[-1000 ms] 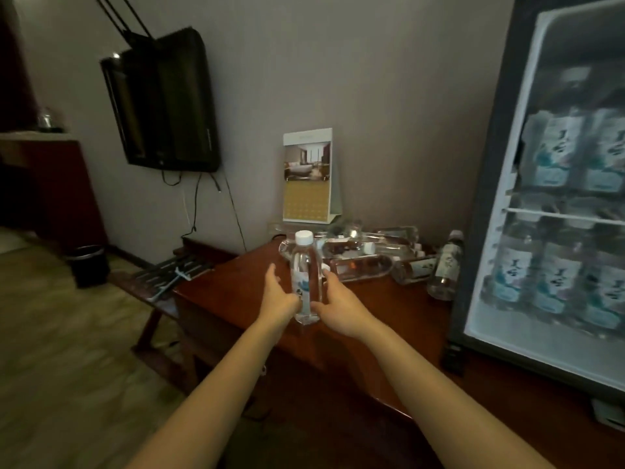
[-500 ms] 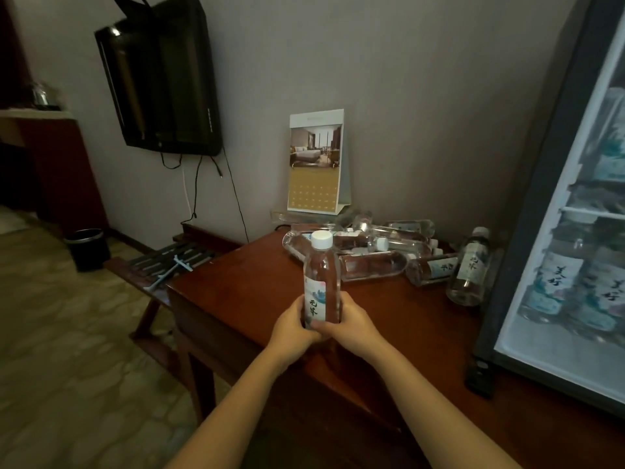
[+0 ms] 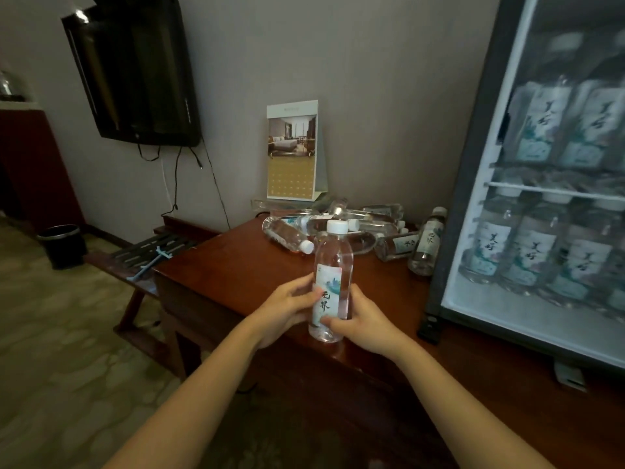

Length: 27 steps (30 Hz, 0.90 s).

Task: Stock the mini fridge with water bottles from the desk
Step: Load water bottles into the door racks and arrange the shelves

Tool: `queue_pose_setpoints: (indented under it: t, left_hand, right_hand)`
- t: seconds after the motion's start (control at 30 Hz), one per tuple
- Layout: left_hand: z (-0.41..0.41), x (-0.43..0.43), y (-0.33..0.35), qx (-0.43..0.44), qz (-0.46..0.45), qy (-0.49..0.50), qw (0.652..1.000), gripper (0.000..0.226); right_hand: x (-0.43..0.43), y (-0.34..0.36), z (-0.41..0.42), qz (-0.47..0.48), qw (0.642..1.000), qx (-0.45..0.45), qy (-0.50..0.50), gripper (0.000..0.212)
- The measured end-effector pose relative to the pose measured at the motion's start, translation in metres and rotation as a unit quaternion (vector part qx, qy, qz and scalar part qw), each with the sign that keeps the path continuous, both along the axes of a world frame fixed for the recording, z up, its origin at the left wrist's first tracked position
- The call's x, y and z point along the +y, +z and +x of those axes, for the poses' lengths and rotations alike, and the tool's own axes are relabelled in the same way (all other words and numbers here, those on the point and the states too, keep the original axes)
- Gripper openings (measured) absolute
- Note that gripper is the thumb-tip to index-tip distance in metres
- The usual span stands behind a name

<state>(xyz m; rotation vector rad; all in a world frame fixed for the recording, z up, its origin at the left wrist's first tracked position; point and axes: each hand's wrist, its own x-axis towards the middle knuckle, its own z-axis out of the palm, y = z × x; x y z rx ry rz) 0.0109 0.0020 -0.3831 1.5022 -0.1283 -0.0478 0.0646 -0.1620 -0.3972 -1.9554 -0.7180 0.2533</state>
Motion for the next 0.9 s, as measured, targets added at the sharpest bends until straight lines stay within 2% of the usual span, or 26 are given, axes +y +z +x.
queue_pose_setpoints:
  t: [0.3, 0.53, 0.7, 0.9]
  left_hand:
    - [-0.009, -0.083, 0.042, -0.066, 0.03, -0.028, 0.997, 0.029]
    - [-0.019, -0.172, 0.084, -0.15, 0.037, -0.075, 0.985, 0.023]
    - [-0.029, -0.236, 0.112, -0.22, 0.056, -0.097, 0.969, 0.03]
    - [-0.052, -0.302, 0.151, -0.303, 0.024, -0.168, 0.938, 0.02]
  right_hand:
    - [-0.086, 0.041, -0.042, 0.055, 0.996, -0.01, -0.062, 0.059]
    - [-0.167, 0.084, -0.079, 0.109, 0.983, -0.068, -0.128, 0.058]
    - [-0.227, 0.117, -0.112, 0.081, 0.969, -0.146, -0.184, 0.065]
    - [-0.292, 0.156, -0.155, 0.053, 0.943, -0.207, -0.255, 0.077]
